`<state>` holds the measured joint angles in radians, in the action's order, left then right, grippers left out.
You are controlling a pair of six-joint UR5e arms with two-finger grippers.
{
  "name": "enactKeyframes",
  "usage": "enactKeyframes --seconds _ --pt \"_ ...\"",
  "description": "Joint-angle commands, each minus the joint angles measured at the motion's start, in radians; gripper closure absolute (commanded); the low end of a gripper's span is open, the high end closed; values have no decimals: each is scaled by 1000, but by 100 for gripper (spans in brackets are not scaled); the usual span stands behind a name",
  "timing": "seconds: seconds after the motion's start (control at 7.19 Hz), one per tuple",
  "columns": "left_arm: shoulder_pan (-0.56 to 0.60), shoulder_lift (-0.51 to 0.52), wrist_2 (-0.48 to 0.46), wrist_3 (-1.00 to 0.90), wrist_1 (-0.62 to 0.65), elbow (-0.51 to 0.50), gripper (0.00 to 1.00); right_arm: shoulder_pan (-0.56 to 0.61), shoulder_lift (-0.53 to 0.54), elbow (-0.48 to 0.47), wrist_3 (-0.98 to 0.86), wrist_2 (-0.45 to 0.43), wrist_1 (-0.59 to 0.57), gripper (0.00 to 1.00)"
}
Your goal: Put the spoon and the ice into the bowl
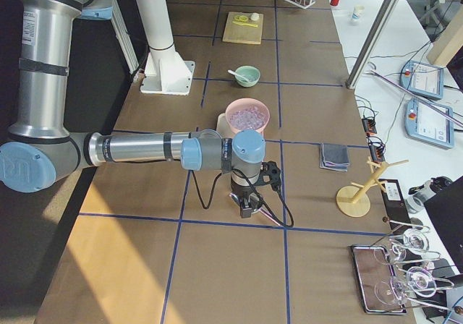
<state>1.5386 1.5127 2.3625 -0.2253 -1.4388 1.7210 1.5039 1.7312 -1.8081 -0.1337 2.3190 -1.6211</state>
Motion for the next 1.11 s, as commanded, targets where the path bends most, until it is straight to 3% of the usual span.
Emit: enactKeyframes --seconds 0.0,0.56,0.7,0.97 --pt "0 -9 -9 1 1 -1 0 -1 -13 18 -4 -1 6 1" --pt "0 -9 -14 15 14 -15 0 1 -22 6 -7 19 27 1" --pt "0 -9 -14 120 12 -18 0 -1 -22 10 -7 31 27 1" --pt "0 -8 -12 146 5 -21 0 -1 -22 9 -14 71 27 1"
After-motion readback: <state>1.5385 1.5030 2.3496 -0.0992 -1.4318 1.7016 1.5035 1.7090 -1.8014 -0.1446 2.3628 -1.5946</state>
